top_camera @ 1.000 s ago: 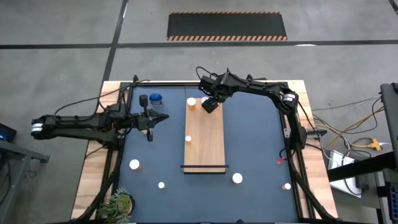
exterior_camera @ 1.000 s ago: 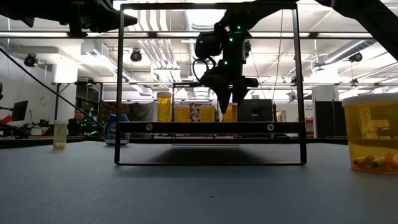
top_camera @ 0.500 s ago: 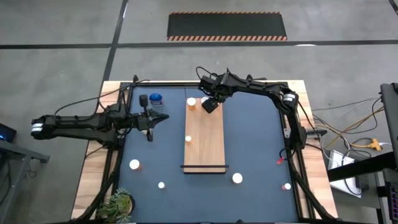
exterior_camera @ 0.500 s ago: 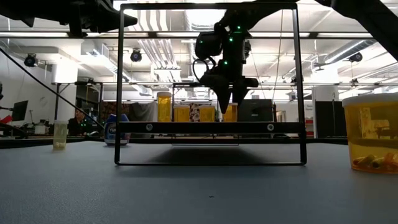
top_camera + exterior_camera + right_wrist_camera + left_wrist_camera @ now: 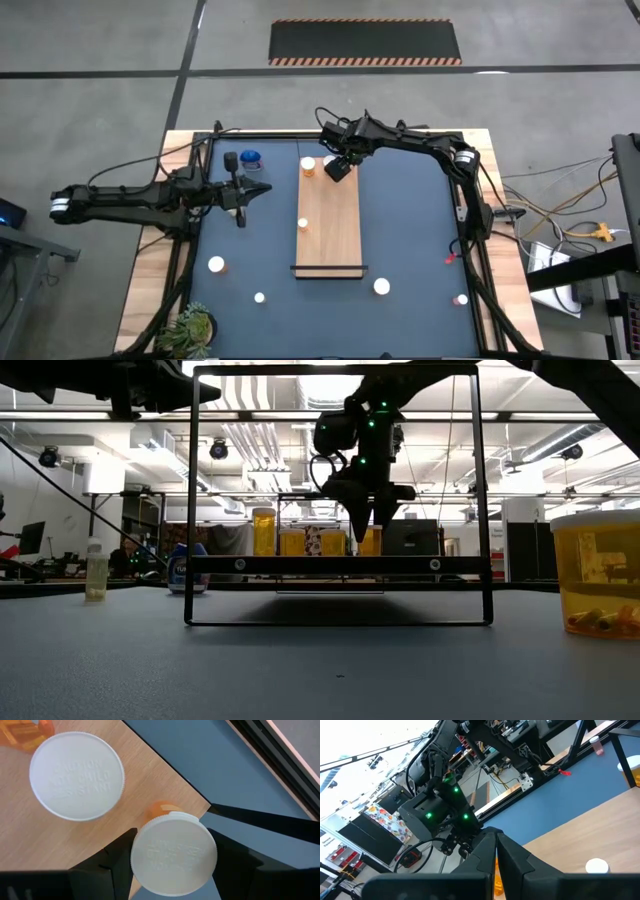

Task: Pick and place medicine bottles onto shelf by color
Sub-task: Put the big orange pill bottle on the shelf aligned with the big orange pill bottles

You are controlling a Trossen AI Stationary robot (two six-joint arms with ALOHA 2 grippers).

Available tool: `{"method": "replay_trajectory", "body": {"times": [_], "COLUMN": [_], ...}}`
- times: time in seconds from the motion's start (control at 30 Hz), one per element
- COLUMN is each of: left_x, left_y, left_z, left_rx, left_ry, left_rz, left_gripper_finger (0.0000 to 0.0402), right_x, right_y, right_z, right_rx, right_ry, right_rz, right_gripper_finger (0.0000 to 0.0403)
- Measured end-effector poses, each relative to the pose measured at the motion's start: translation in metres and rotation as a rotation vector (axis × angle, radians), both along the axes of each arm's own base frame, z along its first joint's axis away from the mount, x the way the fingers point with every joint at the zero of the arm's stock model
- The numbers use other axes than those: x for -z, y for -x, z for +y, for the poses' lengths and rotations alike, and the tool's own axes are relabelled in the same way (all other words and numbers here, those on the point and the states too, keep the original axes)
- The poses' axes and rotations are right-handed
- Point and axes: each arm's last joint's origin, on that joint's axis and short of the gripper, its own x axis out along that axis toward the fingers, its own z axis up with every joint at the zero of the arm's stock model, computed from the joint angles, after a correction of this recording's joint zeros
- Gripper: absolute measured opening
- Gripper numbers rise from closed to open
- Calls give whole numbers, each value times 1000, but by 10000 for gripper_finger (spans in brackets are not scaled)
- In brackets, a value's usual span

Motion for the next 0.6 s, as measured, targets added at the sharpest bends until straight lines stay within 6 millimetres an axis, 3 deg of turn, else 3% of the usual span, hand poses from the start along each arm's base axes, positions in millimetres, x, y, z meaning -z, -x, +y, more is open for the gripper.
{"method": "replay_trajectory", "body": {"times": [0.37,0.6], "left_x": [0,0], "left_y": [0,0], "left_z": [0,0], "left_rx": [0,0], "left_ry": [0,0], "left_rz": [-1,-1], "left_gripper_finger": [0,0], "right_x": [0,0], "right_y": [0,0], "right_z": [1,1], "right_rx": [-3,2], "right_ry": [-29,-32], "right_rz": [-8,-12], "right_gripper_finger": [220,208]}}
